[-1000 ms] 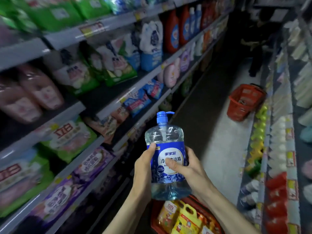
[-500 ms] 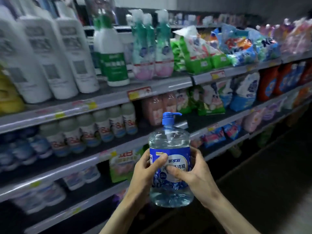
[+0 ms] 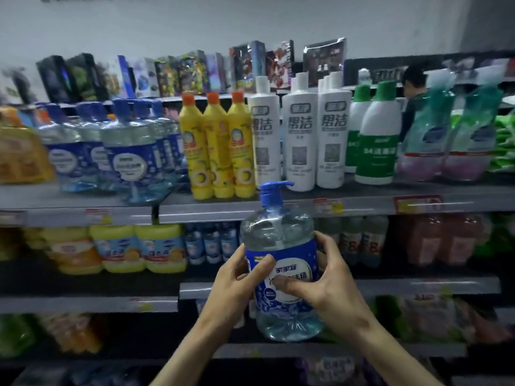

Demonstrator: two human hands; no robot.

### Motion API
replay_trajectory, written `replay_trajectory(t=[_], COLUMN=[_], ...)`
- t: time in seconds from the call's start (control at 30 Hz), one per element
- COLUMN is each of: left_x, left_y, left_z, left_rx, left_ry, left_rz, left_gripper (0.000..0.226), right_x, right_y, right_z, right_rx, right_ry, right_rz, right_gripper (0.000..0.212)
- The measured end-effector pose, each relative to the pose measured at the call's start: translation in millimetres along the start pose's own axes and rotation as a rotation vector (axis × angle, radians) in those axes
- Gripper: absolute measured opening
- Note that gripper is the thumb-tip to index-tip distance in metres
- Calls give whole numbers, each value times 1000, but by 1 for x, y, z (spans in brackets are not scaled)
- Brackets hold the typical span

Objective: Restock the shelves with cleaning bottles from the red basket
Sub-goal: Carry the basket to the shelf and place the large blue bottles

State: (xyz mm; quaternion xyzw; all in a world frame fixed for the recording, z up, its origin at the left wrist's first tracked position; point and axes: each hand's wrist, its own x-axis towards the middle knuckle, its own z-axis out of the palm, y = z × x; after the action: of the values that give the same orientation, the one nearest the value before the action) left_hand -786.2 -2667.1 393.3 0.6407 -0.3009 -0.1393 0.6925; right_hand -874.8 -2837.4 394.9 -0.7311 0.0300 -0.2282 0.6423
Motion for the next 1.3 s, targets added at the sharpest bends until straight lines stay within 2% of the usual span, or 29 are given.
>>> replay_trajectory(t=[0.37,0.67,0.87,1.1,1.3], left_x=[-13,-26,-23,-7,29], left_y=[52,94,107,126,127], left_z=[-109,-211,-299,-406,-466], left_rx=[75,199,239,267,240], left_ry=[361,479,411,205,62], left_rz=[115,188,246,299,351], left_gripper=[48,53,60,64,68], right_x=[88,130,150,172,209], right_y=[-24,-57,-69,-77,-85], right_z=[118,228,307,399,442], right_rx=[151,199,234,181,84], right_ry=[-319,-436,-395,-179,-23], right_rz=[-122,-264,-368,-524,-651], right_gripper=[109,111,102,106,107])
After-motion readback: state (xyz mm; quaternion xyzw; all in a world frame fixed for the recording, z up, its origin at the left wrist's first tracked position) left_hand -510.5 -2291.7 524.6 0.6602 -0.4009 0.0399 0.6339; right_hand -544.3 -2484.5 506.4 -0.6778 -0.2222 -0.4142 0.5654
